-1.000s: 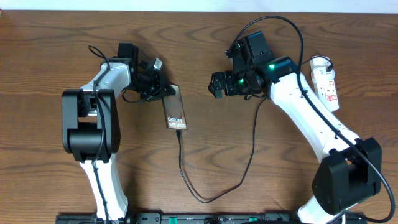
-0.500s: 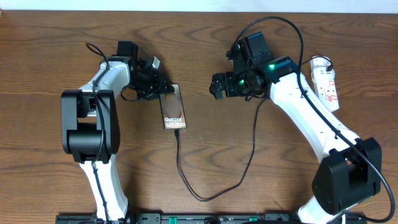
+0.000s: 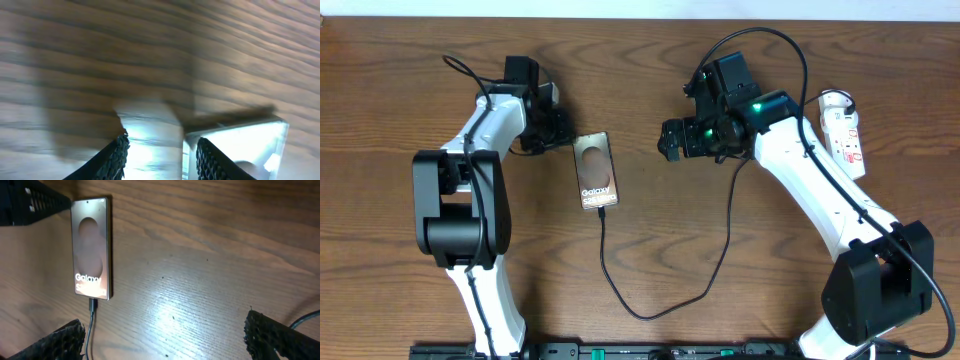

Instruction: Plug charger to phone and switch on socket

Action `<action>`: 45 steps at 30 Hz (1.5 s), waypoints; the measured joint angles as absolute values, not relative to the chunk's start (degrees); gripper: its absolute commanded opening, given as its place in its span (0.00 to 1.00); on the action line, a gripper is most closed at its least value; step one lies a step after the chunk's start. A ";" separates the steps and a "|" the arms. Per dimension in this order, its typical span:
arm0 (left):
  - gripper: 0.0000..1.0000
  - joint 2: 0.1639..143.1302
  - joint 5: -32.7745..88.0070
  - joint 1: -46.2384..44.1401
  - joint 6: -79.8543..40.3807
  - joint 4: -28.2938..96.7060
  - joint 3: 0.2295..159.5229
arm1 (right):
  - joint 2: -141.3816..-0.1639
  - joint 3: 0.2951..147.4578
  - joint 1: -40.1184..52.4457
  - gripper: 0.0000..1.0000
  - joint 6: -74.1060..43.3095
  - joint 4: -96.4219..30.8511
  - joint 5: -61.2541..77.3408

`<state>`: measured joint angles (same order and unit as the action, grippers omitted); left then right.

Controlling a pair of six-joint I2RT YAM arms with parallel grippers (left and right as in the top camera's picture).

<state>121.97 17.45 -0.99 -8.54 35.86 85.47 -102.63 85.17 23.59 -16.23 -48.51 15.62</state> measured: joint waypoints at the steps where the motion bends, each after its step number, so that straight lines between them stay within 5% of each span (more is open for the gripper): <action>1: 0.47 121.93 16.16 -0.97 -8.56 36.03 85.62 | -102.63 85.17 23.59 0.96 -16.23 -48.60 15.62; 8: 0.47 117.47 9.72 -0.43 -8.56 42.39 86.35 | -97.51 85.12 22.87 0.80 -15.66 -49.34 15.68; 11: 0.47 108.84 8.71 -0.27 -8.99 45.01 86.61 | -91.29 85.12 20.67 0.59 -15.33 -50.81 15.66; 15: 0.47 93.60 8.84 -0.27 -10.96 47.31 89.27 | -84.36 85.32 16.19 0.01 -14.81 -54.52 15.64; 21: 0.46 79.02 12.38 -0.27 -12.47 51.37 90.70 | -83.31 85.43 9.06 0.01 -13.96 -60.34 15.90; 32: 0.48 80.29 16.62 -0.49 -14.79 55.46 89.58 | -84.01 84.05 -11.97 0.01 -7.55 -60.14 19.00; 36: 0.59 81.10 17.93 -0.60 -14.87 55.53 89.54 | -85.93 82.54 -19.86 0.01 -6.28 -57.91 20.62; 37: 0.77 81.17 18.13 -0.60 -15.16 55.53 89.54 | -87.05 81.84 -22.22 0.01 -5.96 -56.90 21.37; 39: 0.86 81.17 18.22 -0.60 -15.20 55.51 89.54 | -88.84 81.10 -24.75 0.01 -5.74 -55.51 22.35; 45: 0.87 81.17 18.63 -0.60 -15.20 55.55 89.54 | -97.56 80.60 -30.72 0.01 -5.37 -51.03 26.30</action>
